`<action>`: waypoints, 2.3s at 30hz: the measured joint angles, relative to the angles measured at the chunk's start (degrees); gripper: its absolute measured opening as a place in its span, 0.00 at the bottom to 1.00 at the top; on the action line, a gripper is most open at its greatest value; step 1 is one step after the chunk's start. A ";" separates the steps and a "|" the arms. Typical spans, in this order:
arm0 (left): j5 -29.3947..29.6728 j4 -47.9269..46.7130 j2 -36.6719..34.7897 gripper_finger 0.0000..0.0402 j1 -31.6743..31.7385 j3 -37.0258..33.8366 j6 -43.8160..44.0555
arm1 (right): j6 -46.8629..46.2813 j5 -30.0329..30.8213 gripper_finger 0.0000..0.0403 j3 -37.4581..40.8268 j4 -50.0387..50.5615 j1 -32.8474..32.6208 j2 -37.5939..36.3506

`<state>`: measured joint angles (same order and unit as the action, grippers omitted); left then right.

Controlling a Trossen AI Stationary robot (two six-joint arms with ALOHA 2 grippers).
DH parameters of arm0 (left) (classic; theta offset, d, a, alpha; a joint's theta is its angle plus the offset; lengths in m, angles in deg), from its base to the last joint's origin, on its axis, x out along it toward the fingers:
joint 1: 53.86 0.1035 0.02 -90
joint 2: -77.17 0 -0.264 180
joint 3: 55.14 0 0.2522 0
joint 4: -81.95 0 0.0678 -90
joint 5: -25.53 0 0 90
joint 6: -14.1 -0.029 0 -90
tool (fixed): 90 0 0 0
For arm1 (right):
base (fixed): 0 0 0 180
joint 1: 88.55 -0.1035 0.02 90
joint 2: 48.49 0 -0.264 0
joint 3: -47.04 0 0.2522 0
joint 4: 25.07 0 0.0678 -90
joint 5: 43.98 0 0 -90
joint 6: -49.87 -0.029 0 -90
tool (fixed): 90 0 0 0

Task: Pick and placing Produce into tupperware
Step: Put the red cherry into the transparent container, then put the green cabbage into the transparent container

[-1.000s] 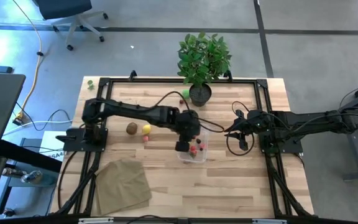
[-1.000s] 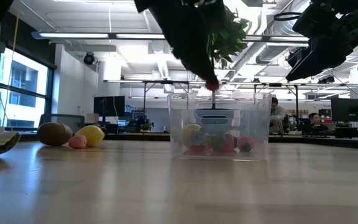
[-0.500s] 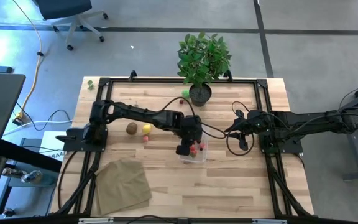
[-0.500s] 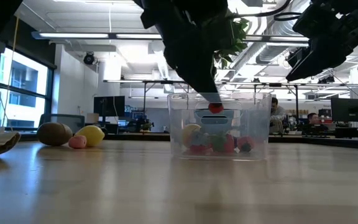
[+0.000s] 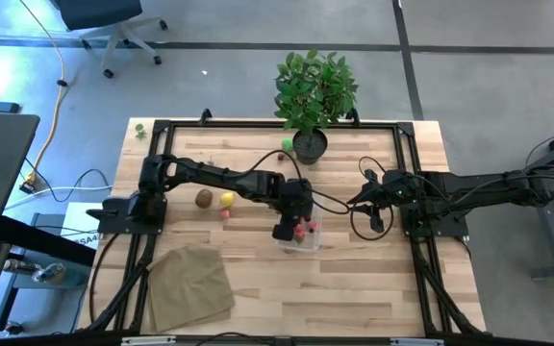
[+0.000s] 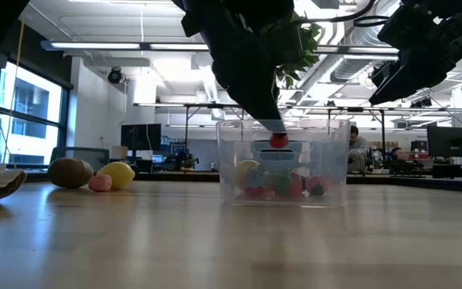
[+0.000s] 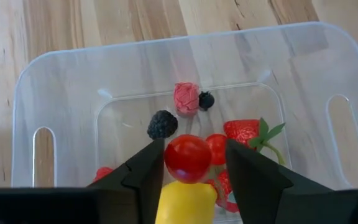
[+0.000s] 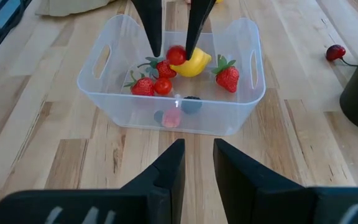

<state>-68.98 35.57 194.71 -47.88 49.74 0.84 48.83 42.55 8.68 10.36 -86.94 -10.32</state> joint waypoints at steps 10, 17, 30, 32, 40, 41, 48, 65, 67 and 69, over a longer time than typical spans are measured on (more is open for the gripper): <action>0.00 0.05 0.00 0.44 0.02 0.00 0.27 | -0.02 0.00 0.18 0.00 0.00 0.00 0.02; 0.02 0.35 0.00 0.44 0.02 0.00 2.31 | 0.00 0.00 0.18 0.00 0.00 0.00 0.00; -0.44 -1.37 -5.42 0.44 2.46 0.02 3.21 | -0.02 0.00 0.18 0.00 0.00 0.02 0.00; 0.21 -2.50 -7.02 0.44 3.33 0.02 3.02 | 0.00 0.00 0.18 0.00 0.00 0.02 0.02; 3.78 -5.41 -13.55 0.44 7.02 0.04 -0.73 | -0.01 0.00 0.18 0.00 0.00 0.00 0.01; 4.11 -5.77 -14.31 0.44 7.56 0.04 -1.36 | -0.02 0.00 0.18 0.00 -0.02 0.02 0.00; 4.09 -7.13 -18.83 0.44 11.88 -1.91 -4.60 | -0.02 0.00 0.18 0.00 0.02 0.00 0.02; -9.43 29.70 -39.50 0.44 32.77 -38.89 -1.76 | -0.02 0.00 0.18 0.00 -0.04 0.02 0.01; -10.76 32.84 -39.46 0.44 35.24 -41.36 -1.01 | -0.01 0.00 0.18 0.00 -0.04 0.02 0.01; -11.09 35.89 -38.44 0.44 37.24 -42.42 -0.46 | -0.02 0.00 0.18 0.00 -0.04 0.02 0.02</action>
<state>-80.08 71.46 156.27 -10.64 7.31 0.38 48.81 42.55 8.68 10.31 -86.92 -10.30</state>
